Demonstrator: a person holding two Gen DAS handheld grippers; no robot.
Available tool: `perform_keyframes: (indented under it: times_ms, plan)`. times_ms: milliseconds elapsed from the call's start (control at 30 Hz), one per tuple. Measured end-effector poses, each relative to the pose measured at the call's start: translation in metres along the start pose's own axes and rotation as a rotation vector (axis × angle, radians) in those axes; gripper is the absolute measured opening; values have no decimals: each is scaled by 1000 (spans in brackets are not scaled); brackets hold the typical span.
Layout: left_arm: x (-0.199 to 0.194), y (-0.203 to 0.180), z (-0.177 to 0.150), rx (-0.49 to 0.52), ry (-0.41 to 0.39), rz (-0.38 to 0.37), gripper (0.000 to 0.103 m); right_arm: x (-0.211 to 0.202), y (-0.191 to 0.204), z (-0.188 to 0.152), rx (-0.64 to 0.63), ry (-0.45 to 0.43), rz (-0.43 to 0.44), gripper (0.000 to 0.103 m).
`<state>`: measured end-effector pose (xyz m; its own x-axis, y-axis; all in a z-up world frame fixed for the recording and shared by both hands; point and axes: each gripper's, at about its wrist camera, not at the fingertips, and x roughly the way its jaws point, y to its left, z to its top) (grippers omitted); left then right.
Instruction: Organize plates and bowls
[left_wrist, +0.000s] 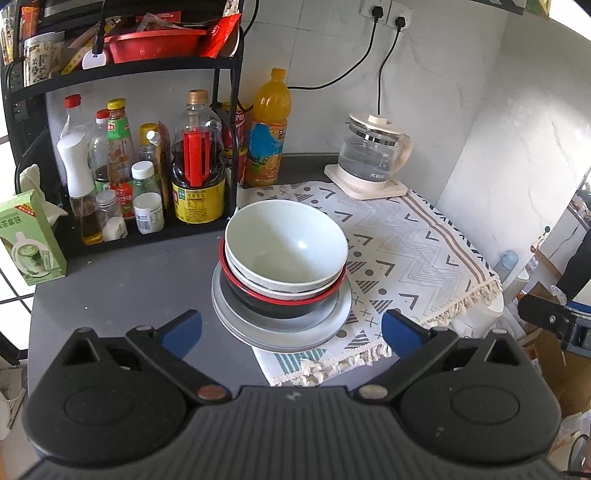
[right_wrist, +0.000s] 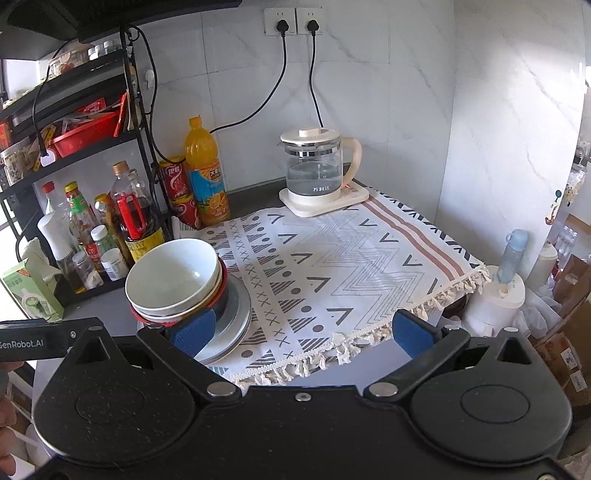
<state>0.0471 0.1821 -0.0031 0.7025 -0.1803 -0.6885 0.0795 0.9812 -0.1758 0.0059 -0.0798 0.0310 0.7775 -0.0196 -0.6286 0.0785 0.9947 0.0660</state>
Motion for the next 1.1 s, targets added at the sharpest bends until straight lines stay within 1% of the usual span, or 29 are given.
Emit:
perform_keyframes:
  times_ms: [200,300,433,633,1100]
  plan:
    - [1,-1,-2,-10,14,-12,102,-1,0,-1,0,10,5,103]
    - [1,-3,-4,2,16,1,102,1,-2,-1,-2,13,6,103]
    - [1,-2,-4,-10,18,5,102,3,-4,-3,11,24,10,103]
    - [1,-2,-4,3,21,7,102,3,-3,-5,1,39,31,103]
    - [2,-3,-3,24,33,-8,102,8,-1,-6,-2,65,45,103]
